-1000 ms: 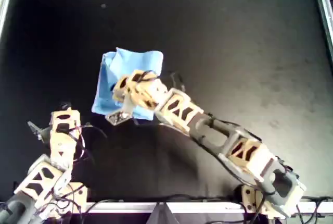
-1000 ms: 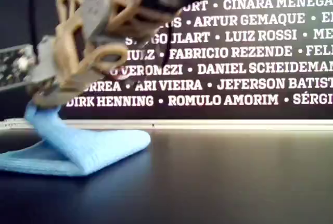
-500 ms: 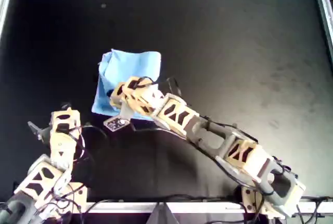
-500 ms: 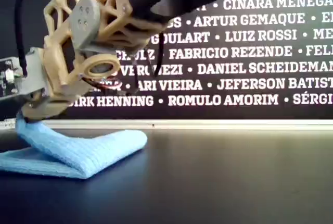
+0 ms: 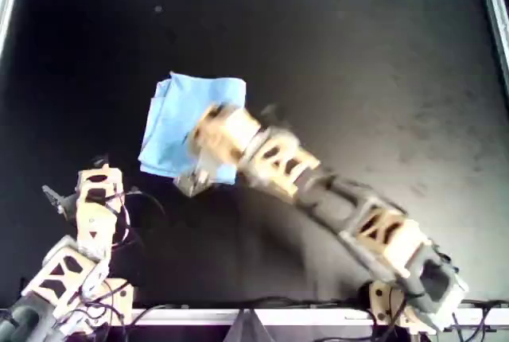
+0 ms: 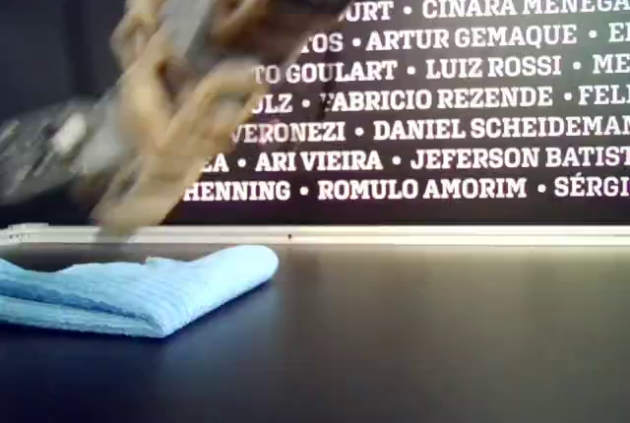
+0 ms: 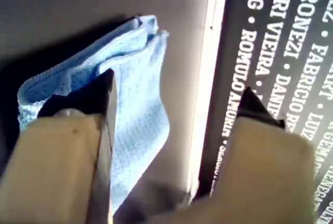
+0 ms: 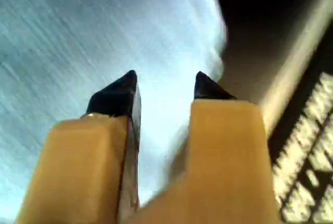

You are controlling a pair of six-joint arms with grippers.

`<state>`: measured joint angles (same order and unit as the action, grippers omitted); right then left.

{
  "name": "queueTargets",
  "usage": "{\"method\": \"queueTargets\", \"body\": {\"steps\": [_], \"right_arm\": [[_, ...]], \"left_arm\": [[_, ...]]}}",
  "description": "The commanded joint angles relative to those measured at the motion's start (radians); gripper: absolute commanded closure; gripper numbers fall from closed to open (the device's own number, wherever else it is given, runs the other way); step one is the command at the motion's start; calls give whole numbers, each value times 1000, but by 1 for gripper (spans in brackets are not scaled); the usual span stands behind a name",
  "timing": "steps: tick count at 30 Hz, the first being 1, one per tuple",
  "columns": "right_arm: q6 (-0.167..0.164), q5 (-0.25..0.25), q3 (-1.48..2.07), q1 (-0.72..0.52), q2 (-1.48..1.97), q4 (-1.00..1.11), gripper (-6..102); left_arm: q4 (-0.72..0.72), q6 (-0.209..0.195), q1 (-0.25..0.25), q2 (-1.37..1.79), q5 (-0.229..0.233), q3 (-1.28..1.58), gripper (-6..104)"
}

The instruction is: Fold a cloth

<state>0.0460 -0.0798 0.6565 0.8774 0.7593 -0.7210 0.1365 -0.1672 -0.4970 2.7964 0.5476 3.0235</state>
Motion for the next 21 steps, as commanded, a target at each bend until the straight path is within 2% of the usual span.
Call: {"method": "queueTargets", "body": {"steps": [1, 3, 5, 9, 11, 13, 17, 21], "right_arm": [[-14, -9, -41, -117, 261, -66, 64], [-43, -11, 18, -170, 353, -83, 71], [-78, -11, 132, -216, 463, -92, 76], [-150, -11, 449, -281, 756, -91, 77], [-176, -11, 637, -319, 933, -75, 77], [-184, -9, 808, -354, 1103, -72, 77], [-186, 2, 1097, -442, 1459, -55, 79], [-186, 9, 1315, -572, 1720, 5, 79]], "left_arm": [[-6, 6, -3, 25, 26, -15, 15], [-6, 6, -3, 31, 71, -17, 15], [-6, 6, -3, 58, 135, -17, 16], [-6, 8, -3, 155, 282, -15, 16], [-6, 15, -14, 196, 316, -17, 16], [-6, 52, -23, 218, 316, -17, 16], [-6, 160, -32, 224, 287, -18, 16], [-6, 245, -34, 224, 285, -20, 16]]}}
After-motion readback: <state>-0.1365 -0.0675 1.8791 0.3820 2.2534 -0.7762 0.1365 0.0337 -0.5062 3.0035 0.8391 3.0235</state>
